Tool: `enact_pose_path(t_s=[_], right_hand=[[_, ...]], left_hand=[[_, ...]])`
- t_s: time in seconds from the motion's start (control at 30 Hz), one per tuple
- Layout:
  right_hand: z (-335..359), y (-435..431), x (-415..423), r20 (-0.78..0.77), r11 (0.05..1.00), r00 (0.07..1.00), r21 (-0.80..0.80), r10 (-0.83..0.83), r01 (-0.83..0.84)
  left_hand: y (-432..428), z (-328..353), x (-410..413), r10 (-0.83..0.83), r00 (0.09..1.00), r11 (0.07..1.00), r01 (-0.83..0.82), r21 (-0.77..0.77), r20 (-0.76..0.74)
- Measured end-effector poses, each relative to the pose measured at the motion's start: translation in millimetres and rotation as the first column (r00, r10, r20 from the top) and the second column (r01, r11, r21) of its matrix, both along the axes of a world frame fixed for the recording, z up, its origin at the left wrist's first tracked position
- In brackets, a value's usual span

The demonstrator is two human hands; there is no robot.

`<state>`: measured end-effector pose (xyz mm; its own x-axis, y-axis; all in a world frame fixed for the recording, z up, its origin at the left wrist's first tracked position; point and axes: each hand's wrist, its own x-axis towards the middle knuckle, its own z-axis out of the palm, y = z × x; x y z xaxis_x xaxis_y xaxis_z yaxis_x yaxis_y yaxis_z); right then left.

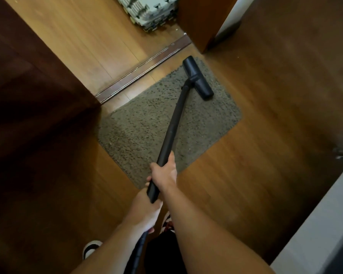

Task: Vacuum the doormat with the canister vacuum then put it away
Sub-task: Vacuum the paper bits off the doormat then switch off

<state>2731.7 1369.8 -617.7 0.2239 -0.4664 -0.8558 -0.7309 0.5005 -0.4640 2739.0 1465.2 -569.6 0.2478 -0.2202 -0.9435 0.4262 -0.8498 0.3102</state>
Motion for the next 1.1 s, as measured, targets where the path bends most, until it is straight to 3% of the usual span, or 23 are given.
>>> enact_pose_path(t_s=[0.43, 1.1], right_hand=[[2.1, -13.0, -11.4, 0.005, 1.000, 1.000, -0.008, -0.030, 0.030], [26.3, 193.6, -14.6, -0.001, 0.996, 0.999, 0.073, -0.054, 0.054]], left_hand=[[-9.9, -12.1, -13.4, 0.073, 0.996, 0.996, -0.075, -0.040, -0.052], [201.7, 16.6, -6.4, -0.119, 0.993, 0.993, 0.119, 0.025, 0.003]])
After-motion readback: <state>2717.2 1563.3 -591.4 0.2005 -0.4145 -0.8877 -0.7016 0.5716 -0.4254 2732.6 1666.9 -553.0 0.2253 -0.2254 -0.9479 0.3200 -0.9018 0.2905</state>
